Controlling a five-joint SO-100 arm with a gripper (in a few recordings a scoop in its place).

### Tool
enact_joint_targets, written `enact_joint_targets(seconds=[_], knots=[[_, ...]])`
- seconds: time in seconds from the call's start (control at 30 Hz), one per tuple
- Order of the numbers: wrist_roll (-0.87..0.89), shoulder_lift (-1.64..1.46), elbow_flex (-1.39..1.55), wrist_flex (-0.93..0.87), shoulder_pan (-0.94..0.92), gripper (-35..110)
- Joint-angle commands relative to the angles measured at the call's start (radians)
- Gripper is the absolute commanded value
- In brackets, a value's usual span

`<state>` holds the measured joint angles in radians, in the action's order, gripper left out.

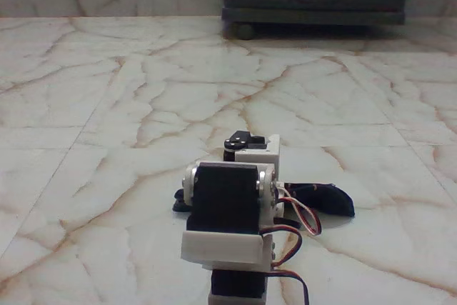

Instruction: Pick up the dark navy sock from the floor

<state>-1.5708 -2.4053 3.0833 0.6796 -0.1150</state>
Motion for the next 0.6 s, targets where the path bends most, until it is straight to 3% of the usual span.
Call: enact_joint_targets(seconds=[0.0,0.57], knots=[[0.114,-0.025,0.000,0.052,0.043,0],[0.098,-0.021,-0.002,0.015,0.040,0]])
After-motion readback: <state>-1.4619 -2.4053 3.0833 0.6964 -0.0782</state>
